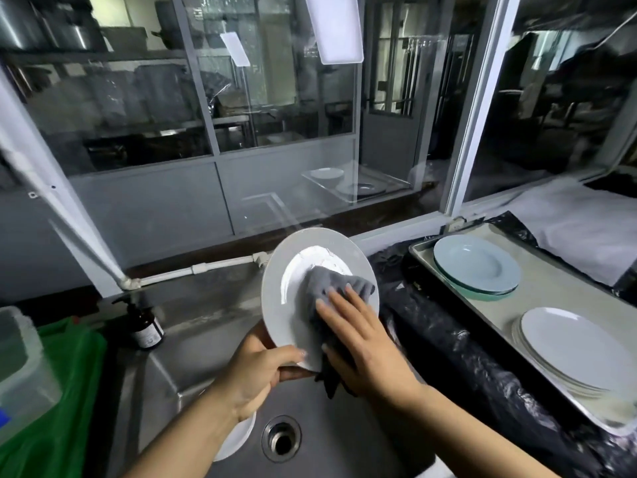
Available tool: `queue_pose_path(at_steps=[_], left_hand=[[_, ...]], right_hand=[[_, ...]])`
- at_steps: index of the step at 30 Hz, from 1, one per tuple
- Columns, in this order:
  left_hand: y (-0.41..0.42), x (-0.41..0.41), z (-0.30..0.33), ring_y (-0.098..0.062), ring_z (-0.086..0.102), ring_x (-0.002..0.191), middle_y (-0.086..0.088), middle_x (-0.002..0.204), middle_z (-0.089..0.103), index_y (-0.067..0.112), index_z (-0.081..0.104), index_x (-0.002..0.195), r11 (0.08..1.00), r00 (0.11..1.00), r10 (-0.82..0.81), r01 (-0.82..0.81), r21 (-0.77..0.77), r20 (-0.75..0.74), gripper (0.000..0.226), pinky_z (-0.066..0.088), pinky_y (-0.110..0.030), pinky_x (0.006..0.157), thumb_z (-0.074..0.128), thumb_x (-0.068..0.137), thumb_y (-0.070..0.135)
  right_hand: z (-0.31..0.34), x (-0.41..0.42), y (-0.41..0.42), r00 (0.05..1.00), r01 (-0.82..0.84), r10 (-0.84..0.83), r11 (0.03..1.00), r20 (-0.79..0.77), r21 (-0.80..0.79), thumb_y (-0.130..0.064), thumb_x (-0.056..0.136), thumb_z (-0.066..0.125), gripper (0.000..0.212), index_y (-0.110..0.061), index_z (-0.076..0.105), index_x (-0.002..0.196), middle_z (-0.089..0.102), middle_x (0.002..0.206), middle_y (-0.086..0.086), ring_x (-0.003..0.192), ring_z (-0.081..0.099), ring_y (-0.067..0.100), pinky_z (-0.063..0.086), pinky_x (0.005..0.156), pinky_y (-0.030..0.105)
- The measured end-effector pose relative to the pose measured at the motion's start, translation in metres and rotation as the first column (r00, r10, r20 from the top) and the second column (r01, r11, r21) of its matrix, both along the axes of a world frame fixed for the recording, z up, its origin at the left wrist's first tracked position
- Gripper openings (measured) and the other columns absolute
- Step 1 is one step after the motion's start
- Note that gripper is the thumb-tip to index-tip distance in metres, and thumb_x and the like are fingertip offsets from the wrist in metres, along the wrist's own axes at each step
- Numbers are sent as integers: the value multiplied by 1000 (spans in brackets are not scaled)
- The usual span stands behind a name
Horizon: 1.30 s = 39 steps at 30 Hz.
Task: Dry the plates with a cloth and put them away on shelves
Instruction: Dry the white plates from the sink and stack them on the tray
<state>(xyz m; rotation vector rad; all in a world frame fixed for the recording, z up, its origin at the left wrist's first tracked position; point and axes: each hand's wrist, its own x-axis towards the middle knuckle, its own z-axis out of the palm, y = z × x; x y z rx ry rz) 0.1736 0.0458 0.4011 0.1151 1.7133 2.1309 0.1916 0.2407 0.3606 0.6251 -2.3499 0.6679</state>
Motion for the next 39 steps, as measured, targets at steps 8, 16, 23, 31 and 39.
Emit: queue_pose_path(at_steps=[8, 16, 23, 31, 39], left_hand=[[28, -20, 6, -43, 68, 97, -26, 106, 70, 2, 62, 119, 999, 999, 44, -44, -2, -19, 57, 57, -52, 78, 64, 63, -5], [65, -31, 20, -27, 69, 84, -22, 99, 72, 5, 67, 108, 998, 1000, 9, -10, -54, -29, 48, 59, -44, 75, 59, 63, -8], [75, -36, 30, -35, 72, 84, -19, 100, 73, 3, 60, 112, 993, 994, 109, -110, -49, -22, 54, 60, -42, 64, 64, 59, -5], [90, -33, 32, -38, 71, 90, -18, 104, 72, 5, 57, 116, 989, 990, 136, -137, -47, -25, 59, 60, -46, 67, 67, 59, -8], [106, -41, 41, -35, 71, 83, -24, 100, 71, 0, 60, 115, 991, 990, 136, -136, -8, -44, 50, 61, -46, 70, 63, 70, -21]], right_hand=[[6, -28, 44, 971, -202, 177, 967, 162, 152, -34, 87, 47, 71, -27, 25, 154, 9, 164, 3, 150, -4, 36, 13, 114, 67], [48, -84, 51, 953, -272, 300, 907, -40, 323, -37, 84, 40, 68, -25, 35, 151, 19, 162, 5, 150, 4, 36, 14, 117, 56], [66, -124, 83, 993, -76, 91, 981, -77, 176, -42, 76, 42, 74, -32, 35, 150, 21, 161, 0, 151, 6, 31, 10, 115, 63], [54, -126, 114, 998, -59, 59, 997, 13, 47, -37, 81, 38, 72, -27, 30, 152, 16, 163, 1, 151, -5, 28, 12, 118, 60], [77, -115, 80, 939, -338, 343, 933, -26, 127, -35, 79, 39, 72, -20, 37, 150, 18, 162, 7, 151, 0, 33, 13, 116, 59]])
